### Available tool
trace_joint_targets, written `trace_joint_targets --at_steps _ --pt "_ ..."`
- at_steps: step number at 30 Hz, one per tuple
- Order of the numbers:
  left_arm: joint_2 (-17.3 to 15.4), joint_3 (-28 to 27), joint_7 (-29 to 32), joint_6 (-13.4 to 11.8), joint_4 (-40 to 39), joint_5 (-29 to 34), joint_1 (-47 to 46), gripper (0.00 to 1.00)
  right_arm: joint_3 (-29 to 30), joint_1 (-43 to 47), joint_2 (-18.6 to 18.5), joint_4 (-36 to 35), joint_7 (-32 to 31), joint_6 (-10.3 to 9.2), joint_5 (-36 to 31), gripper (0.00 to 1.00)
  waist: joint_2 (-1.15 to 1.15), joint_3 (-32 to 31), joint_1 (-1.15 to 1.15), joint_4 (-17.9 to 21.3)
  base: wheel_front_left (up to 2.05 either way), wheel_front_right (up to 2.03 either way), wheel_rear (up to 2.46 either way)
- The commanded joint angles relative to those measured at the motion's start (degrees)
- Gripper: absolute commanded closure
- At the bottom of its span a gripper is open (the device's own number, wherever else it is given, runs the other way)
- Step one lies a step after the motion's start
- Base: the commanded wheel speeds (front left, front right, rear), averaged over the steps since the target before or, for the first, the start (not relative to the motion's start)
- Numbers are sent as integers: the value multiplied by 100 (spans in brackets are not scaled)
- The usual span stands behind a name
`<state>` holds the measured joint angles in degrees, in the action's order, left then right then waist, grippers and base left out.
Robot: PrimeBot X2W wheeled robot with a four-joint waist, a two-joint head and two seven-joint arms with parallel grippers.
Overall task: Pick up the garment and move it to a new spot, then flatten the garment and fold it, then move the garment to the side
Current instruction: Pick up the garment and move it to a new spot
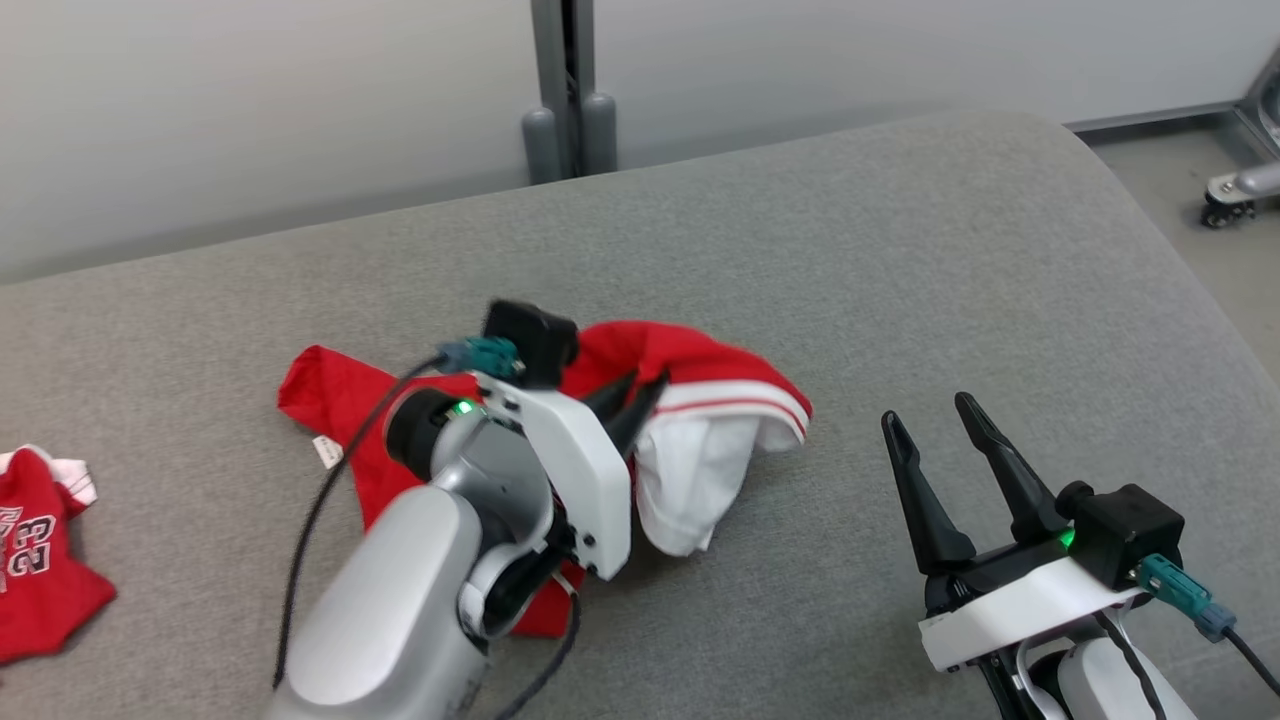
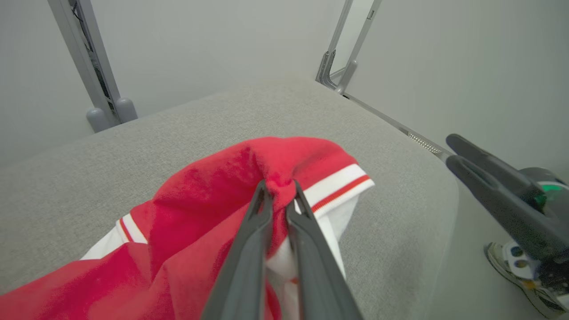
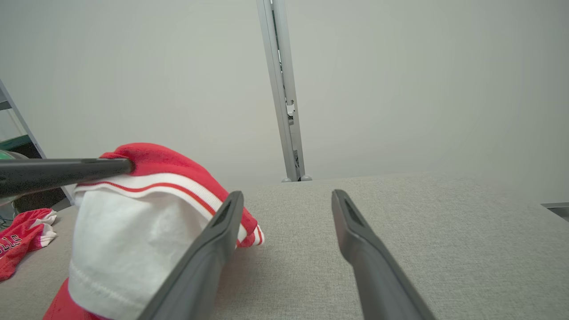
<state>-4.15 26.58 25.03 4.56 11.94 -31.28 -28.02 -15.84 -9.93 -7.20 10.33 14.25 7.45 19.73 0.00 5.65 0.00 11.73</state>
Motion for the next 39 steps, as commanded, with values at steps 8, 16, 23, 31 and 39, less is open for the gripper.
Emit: trace_joint_targets --at_steps 8,16,23,31,39 --pt "111 888 -914 128 1480 -169 -152 0 -25 -98 15 129 70 4 68 0 0 150 0 259 0 0 0" --pt "114 1130 -1560 -49 1574 -453 -416 0 26 6 -60 194 87 4 51 0 0 -27 0 -26 0 0 0" --pt "-115 783 -2101 -329 1157 -499 -240 0 109 114 -97 158 66 4 34 0 0 -258 0 -308 0 0 0" --pt "-749 234 -2635 -911 255 -422 473 0 210 304 -141 22 -41 4 30 0 0 -483 0 -490 0 0 0" --pt "-1072 -265 -3323 -1545 -718 -318 1389 0 413 614 -70 -278 -52 4 -48 0 0 -534 0 -699 0 0 0"
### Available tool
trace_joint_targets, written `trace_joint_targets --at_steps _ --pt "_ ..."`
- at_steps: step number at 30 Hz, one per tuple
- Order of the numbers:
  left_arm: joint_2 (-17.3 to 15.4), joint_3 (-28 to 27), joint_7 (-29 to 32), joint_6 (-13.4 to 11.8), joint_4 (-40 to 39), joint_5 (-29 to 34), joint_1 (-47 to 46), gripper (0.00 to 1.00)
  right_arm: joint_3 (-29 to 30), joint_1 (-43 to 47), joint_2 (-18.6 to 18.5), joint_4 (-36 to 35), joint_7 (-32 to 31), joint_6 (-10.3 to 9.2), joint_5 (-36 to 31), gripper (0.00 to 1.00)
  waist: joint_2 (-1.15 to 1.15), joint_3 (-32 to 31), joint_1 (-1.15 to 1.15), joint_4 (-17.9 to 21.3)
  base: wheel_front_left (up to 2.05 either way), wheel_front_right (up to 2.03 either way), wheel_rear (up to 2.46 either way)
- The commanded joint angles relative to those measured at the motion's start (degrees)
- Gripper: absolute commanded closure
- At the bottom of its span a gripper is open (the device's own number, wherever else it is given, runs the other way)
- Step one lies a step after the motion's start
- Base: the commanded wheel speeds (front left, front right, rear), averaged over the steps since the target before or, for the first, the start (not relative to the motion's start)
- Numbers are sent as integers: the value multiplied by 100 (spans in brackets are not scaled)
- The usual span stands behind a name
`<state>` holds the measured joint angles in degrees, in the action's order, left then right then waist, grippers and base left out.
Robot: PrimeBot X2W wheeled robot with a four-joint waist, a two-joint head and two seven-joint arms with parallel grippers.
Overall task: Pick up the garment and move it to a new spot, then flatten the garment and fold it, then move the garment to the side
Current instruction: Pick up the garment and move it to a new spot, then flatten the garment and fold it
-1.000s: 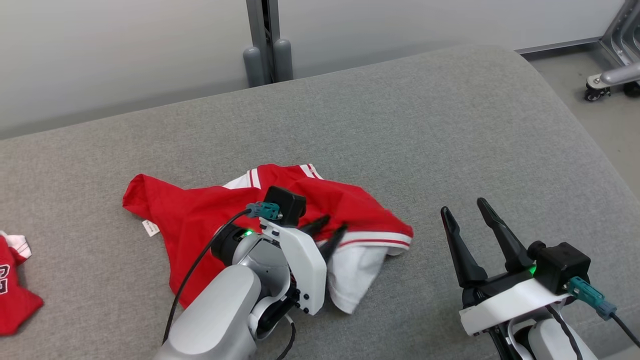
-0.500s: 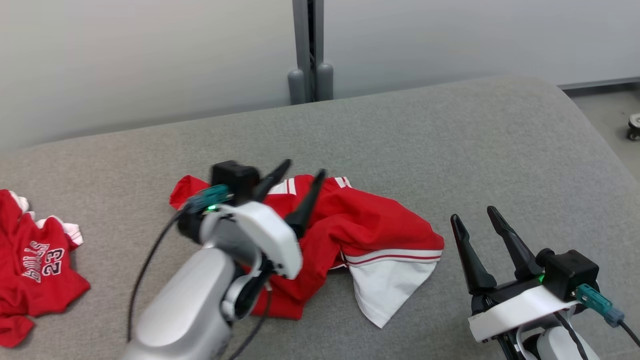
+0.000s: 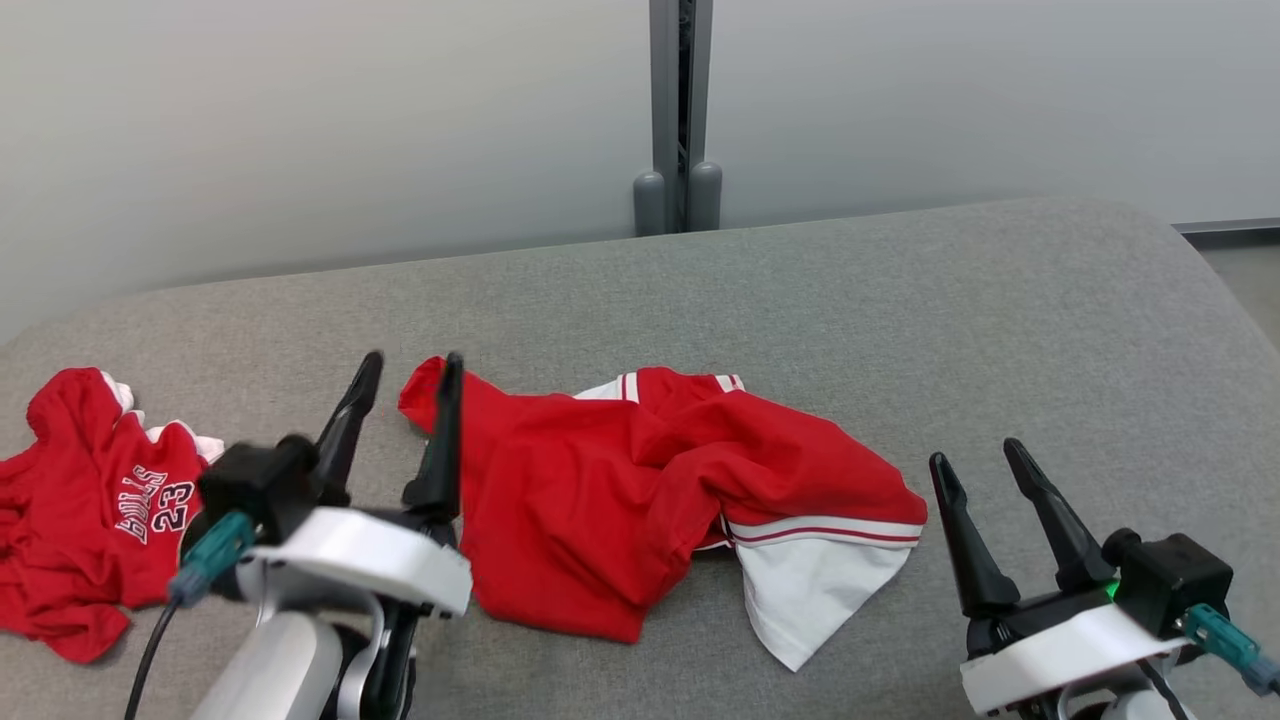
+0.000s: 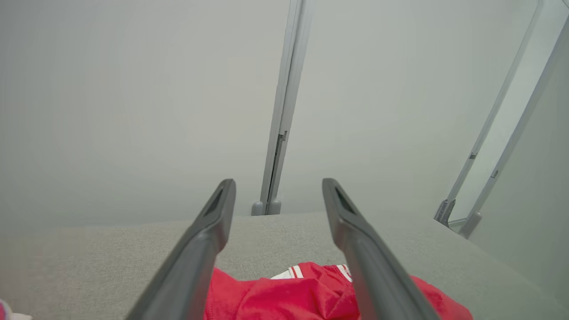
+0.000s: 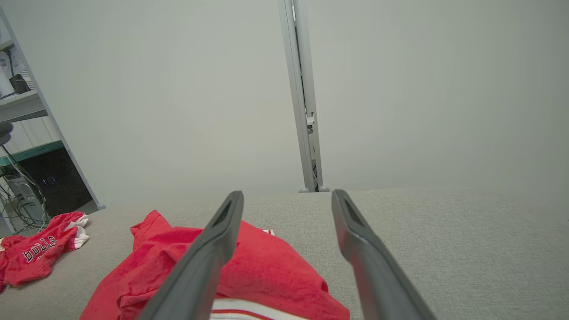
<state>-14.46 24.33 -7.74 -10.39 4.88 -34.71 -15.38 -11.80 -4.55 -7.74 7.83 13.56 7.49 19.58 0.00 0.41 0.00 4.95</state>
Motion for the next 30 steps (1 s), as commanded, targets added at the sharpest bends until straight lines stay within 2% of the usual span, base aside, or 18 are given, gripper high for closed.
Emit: trace_joint_targets --at_steps 1,7,10,18,25,30 --pt "-44 -98 -137 -122 -82 21 246 0 27 116 -1 -63 23 1 -58 0 0 -17 0 -36 0 0 0" --pt "-63 -349 -470 -479 -276 24 948 0 207 283 85 -239 41 1 -184 0 0 -32 0 -59 0 0 0" --pt "-30 -377 -583 -517 -324 63 1167 0 341 334 110 -321 15 1 -268 0 0 -27 0 -87 0 0 0" --pt "121 -271 -676 -464 -131 152 1314 0 479 399 84 -500 -136 1 -363 0 0 -29 0 -96 0 0 0" --pt "107 -289 -706 -481 -132 214 1315 0 482 420 98 -562 -190 1 -351 0 0 -32 0 -66 0 0 0" --pt "132 19 -205 -311 154 59 1446 0 492 363 115 -571 -201 1 -343 0 0 -10 0 -41 0 0 0"
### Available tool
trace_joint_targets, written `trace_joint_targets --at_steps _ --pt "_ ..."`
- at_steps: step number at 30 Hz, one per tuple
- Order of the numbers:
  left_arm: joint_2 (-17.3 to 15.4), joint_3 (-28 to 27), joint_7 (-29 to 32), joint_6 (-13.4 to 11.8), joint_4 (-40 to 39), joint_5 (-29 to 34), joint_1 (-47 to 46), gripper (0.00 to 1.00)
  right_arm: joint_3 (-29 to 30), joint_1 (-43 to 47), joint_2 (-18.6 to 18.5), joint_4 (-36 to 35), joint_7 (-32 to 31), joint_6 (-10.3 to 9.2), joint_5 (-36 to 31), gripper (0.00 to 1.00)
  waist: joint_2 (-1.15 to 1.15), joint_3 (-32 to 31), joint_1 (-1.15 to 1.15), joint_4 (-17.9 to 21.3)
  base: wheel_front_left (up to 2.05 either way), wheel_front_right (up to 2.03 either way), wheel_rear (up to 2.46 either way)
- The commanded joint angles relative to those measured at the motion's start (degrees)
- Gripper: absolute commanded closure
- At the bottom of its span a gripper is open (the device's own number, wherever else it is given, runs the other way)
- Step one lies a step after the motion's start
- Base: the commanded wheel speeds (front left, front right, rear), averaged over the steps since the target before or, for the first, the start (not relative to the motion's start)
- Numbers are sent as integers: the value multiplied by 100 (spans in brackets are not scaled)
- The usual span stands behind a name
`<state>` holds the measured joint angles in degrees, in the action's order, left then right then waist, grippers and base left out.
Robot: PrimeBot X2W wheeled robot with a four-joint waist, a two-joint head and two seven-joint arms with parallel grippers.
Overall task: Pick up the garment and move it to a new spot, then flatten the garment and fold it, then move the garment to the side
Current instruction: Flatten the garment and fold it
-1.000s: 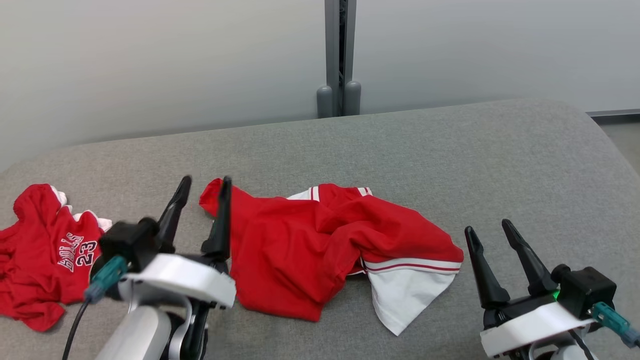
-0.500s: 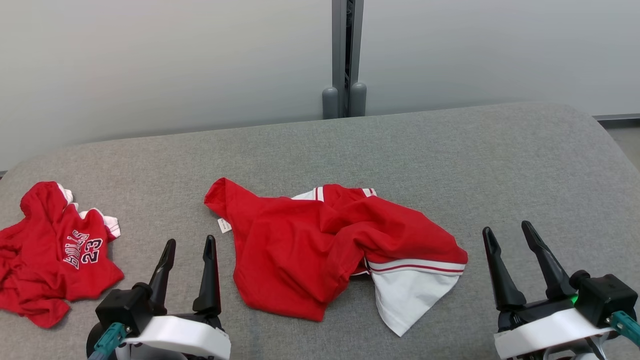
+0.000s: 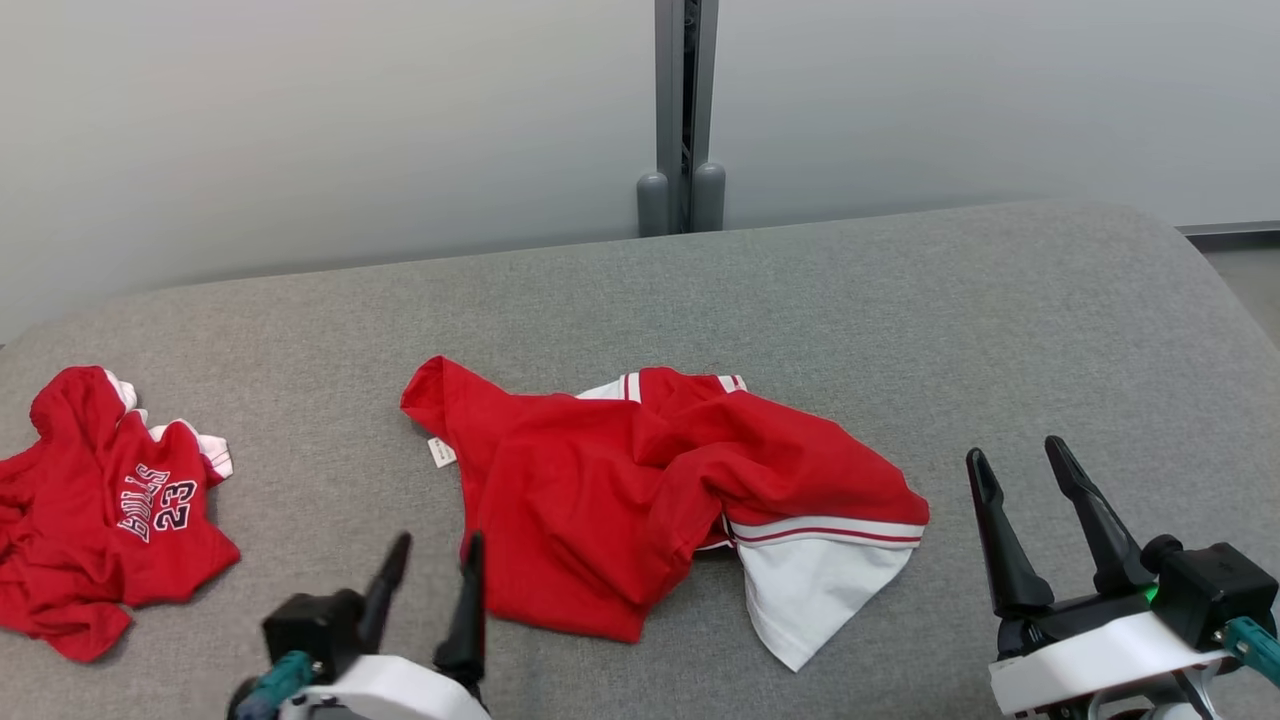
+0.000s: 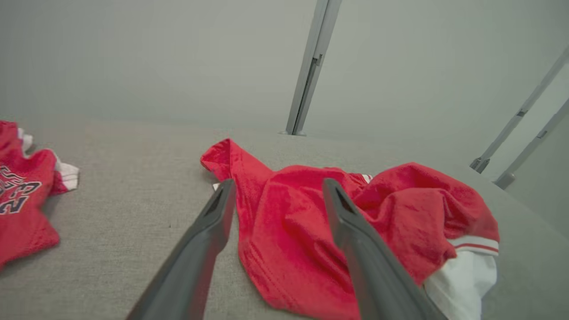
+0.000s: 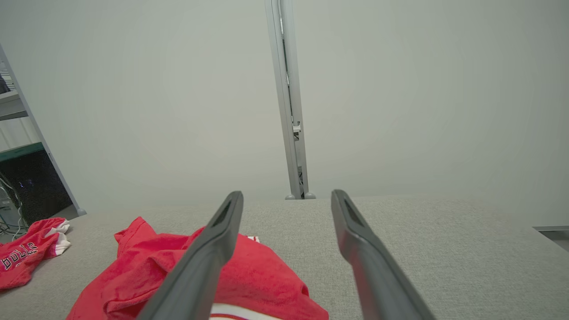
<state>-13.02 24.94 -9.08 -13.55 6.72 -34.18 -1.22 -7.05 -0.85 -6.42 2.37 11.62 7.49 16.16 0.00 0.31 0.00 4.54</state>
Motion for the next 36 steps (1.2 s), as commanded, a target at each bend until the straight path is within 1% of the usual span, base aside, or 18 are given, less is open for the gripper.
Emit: trace_joint_targets --at_steps 1,6,9,12,16,22,25,26,27,28,29,32,36 --pt "0 45 111 50 71 -41 32 0 19 -28 -14 -25 -9 1 2 0 0 10 0 8 0 0 0" --pt "80 442 1009 259 566 -288 -121 0 -3 -123 -27 -20 -28 1 20 0 0 63 0 71 0 0 0" --pt "138 540 1474 392 870 -481 -249 0 -16 -187 -41 -18 -15 1 36 0 0 120 0 132 0 0 0" --pt "213 489 1741 492 1134 -740 -362 0 -36 -212 -45 0 0 1 29 0 0 168 0 201 0 0 0" --pt "312 330 1919 728 1511 -1124 -538 0 -77 -263 -50 24 5 1 5 0 0 261 0 302 0 0 0" --pt "502 58 1833 1063 2021 -1531 -903 0 -115 -337 -33 64 42 1 3 0 0 407 0 397 0 0 0" --pt "498 50 1836 1143 2307 -1555 -1061 0 -125 -359 -24 95 57 1 6 0 0 455 0 414 0 0 0" --pt "518 46 1821 1184 2377 -1577 -1101 29 -132 -366 -20 102 64 1 5 0 0 466 0 420 0 0 0" --pt "552 22 1800 1234 2409 -1629 -1131 63 -137 -375 -19 114 65 1 6 0 0 474 0 423 0 0 0" --pt "552 22 1800 1234 2409 -1629 -1131 63 -137 -375 -19 114 65 1 6 0 0 474 0 423 0 0 0" --pt "574 -4 1776 1280 2433 -1684 -1145 100 -137 -385 -17 120 69 1 8 0 0 477 0 425 0 0 0" --pt "514 -117 1666 1336 2368 -1745 -1162 100 -111 -402 -17 130 82 1 22 0 0 479 0 421 0 0 0" --pt "388 -254 1590 1243 1962 -1803 -981 100 -62 -347 -24 150 104 1 30 0 0 469 0 385 0 0 0"
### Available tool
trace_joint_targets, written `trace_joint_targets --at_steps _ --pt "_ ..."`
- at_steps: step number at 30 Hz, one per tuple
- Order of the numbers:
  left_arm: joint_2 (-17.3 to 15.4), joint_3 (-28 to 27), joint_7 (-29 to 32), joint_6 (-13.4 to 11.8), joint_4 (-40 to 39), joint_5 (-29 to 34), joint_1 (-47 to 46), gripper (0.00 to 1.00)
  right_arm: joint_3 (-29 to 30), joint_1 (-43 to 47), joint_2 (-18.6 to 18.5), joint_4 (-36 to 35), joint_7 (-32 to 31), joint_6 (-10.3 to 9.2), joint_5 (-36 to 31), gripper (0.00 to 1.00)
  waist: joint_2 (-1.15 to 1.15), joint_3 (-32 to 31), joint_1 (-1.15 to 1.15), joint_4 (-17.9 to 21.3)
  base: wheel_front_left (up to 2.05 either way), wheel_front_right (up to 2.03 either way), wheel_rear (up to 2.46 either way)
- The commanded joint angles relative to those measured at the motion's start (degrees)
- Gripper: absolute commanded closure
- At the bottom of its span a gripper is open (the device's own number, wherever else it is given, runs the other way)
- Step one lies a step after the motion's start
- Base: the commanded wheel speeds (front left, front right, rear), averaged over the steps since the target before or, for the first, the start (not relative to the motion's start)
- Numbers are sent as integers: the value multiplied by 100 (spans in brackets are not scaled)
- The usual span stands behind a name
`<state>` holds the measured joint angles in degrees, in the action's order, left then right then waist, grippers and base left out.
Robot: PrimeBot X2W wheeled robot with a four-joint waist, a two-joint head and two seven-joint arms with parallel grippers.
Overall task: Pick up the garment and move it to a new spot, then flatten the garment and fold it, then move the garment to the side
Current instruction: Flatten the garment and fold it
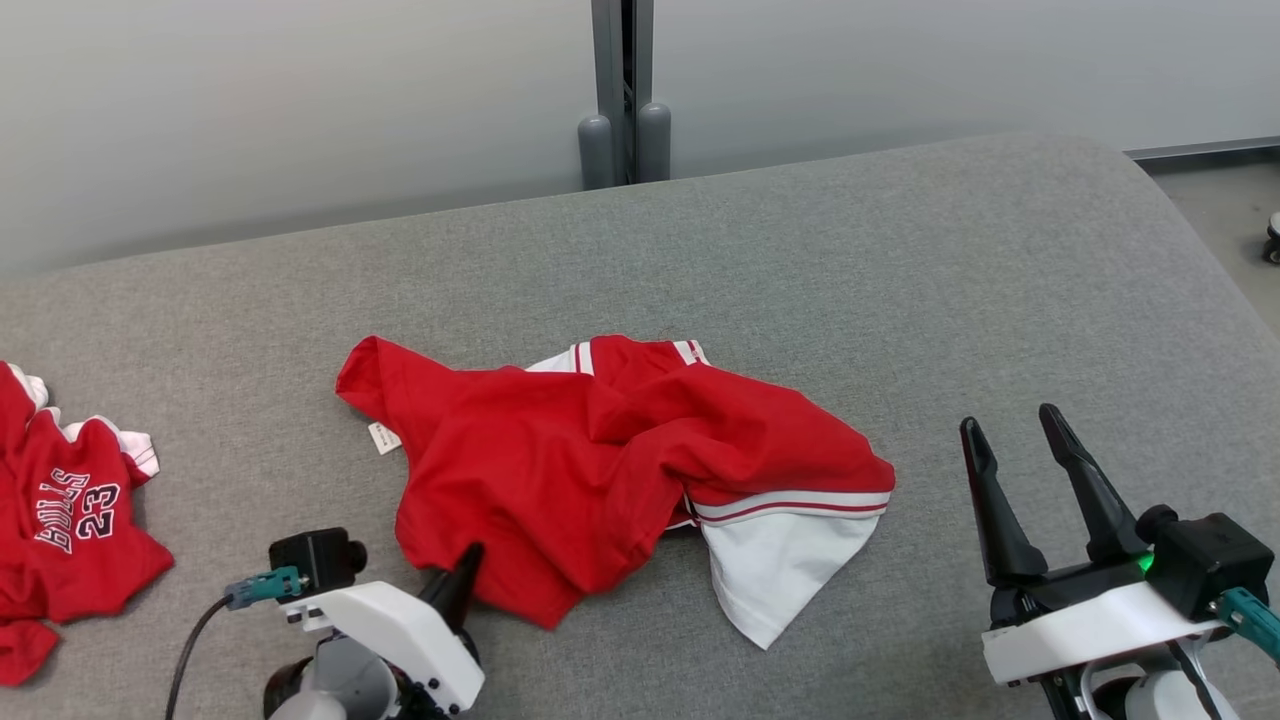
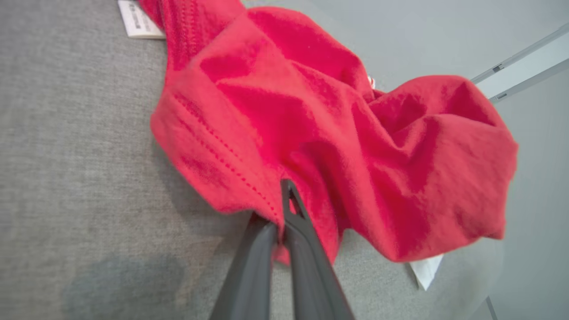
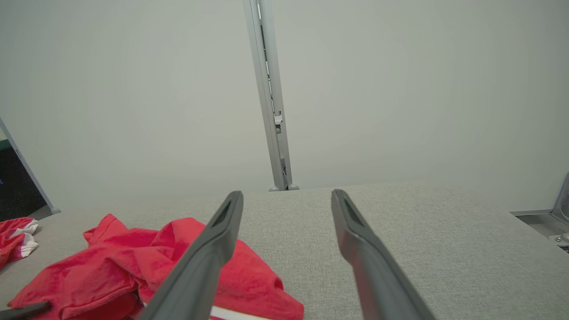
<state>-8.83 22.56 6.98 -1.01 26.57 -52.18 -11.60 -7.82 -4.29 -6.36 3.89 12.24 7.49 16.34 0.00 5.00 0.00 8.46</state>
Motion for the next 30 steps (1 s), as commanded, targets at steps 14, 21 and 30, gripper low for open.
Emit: trace_joint_targets --at_steps 14,21,30 --pt "-1410 -488 743 -1063 -2111 230 919 100 279 47 -127 -46 -17 1 19 0 0 128 0 -279 0 0 0" --pt "-1898 -507 1093 -1369 -1974 515 746 100 236 -36 -190 -35 -96 1 47 0 0 173 0 -302 0 0 0" --pt "-1867 -349 939 -1491 -1676 775 713 0 295 72 -198 96 -129 1 70 0 0 10 0 -293 0 0 0"
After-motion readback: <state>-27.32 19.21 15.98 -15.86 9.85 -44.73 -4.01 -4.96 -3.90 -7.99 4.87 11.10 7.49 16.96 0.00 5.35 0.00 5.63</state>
